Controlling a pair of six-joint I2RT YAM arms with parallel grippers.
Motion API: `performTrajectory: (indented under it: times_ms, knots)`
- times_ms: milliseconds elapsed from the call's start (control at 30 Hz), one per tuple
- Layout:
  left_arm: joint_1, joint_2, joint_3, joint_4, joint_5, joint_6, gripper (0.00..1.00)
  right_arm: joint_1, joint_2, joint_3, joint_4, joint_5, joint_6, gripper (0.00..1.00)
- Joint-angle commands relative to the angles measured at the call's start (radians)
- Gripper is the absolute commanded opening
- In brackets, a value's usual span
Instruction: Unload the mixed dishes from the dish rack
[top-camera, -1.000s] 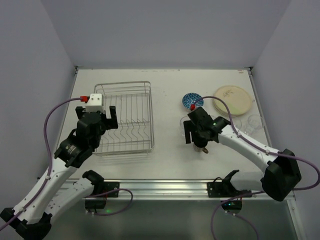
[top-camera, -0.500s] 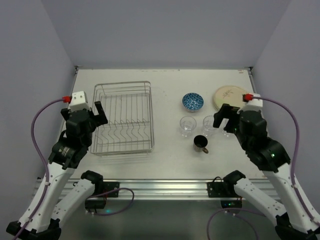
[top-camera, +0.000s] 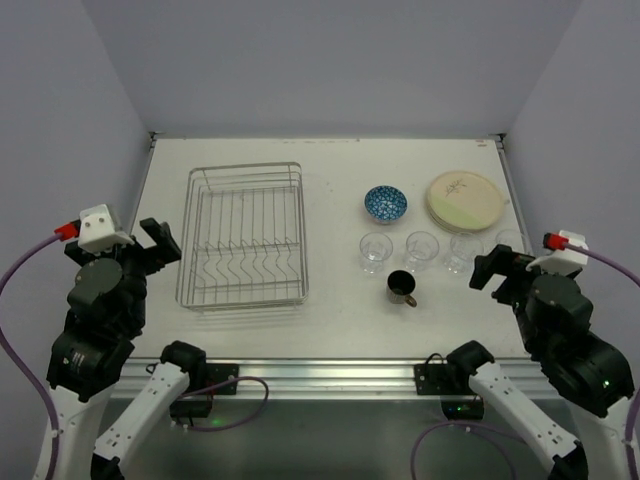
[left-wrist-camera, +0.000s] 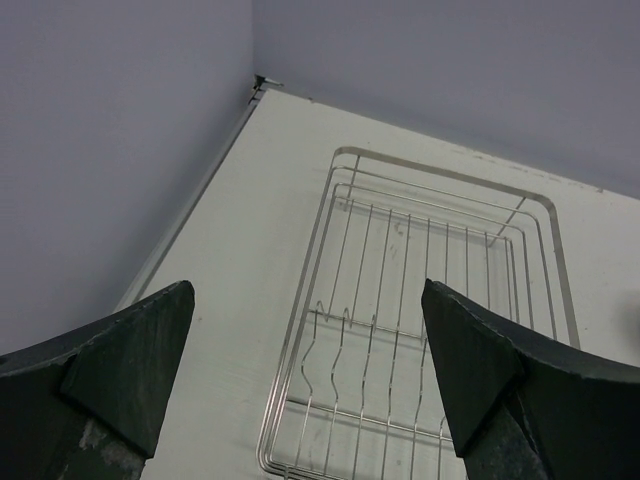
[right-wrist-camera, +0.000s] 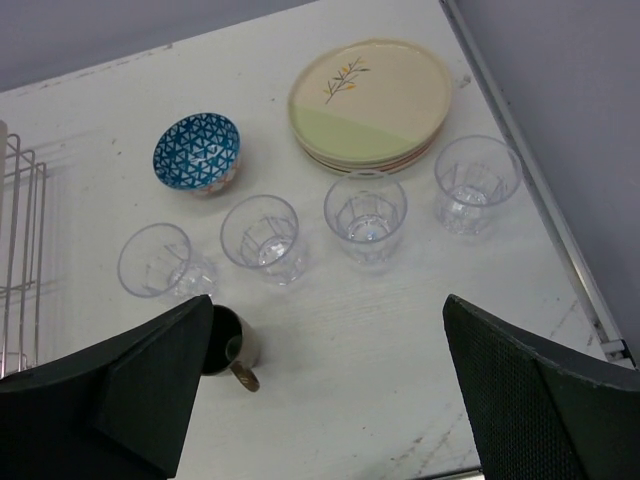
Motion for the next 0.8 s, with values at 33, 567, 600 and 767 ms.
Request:
performTrajectory:
  times_ms: [33, 567, 600, 767]
  knots:
    - [0.008, -0.042, 0.015, -0.075, 0.016, 0.048, 1.0, -0.001, -0.072, 0.056, -0.05, 0.041, -0.026, 0.99]
    - [0.003, -0.14, -0.075, -0.001, 0.089, 0.103, 1.0, -0.001, -0.133, 0.046, -0.029, 0.01, -0.059, 0.99]
    - [0.003, -0.14, -0.077, 0.002, 0.089, 0.091, 1.0, -0.001, -0.136, 0.04, -0.018, 0.002, -0.061, 0.99]
    - [0.003, -0.163, -0.097, 0.04, 0.123, 0.077, 1.0, -0.001, -0.147, 0.013, 0.007, -0.035, -0.062, 0.99]
